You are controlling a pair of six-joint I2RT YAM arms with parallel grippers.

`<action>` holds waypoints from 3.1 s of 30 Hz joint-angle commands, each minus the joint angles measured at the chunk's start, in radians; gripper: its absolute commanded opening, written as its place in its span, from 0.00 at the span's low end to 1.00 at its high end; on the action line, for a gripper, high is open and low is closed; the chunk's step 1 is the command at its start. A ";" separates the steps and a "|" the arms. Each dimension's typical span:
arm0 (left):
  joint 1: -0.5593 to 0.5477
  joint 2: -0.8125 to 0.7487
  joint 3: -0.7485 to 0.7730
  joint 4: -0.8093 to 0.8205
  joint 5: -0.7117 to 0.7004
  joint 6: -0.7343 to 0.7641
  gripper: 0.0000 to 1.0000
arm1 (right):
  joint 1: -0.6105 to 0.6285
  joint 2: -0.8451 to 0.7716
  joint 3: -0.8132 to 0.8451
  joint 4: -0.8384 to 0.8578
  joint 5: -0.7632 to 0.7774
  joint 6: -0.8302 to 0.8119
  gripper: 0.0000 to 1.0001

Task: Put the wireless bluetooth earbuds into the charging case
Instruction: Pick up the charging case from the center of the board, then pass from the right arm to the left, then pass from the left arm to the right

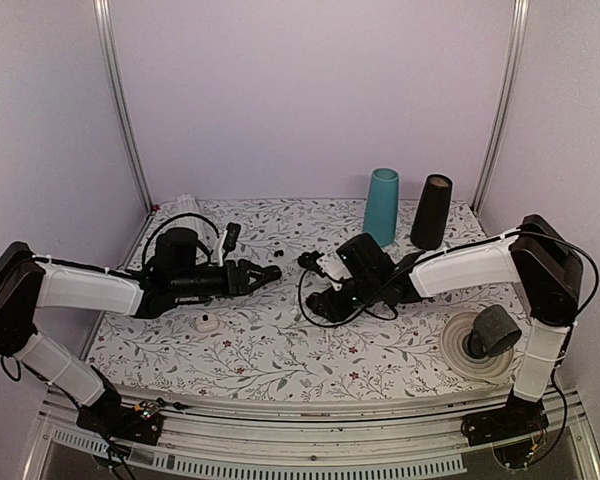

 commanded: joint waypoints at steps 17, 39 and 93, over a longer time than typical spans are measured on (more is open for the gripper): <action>-0.034 0.159 0.126 0.049 0.225 -0.110 0.53 | 0.105 -0.201 0.024 0.043 0.082 -0.069 0.48; -0.057 0.252 0.129 0.241 0.339 -0.240 0.44 | 0.138 -0.210 0.045 0.033 0.124 -0.108 0.48; -0.091 -0.066 0.116 0.280 0.424 0.229 0.00 | 0.004 -0.416 -0.012 0.272 -0.546 0.289 0.53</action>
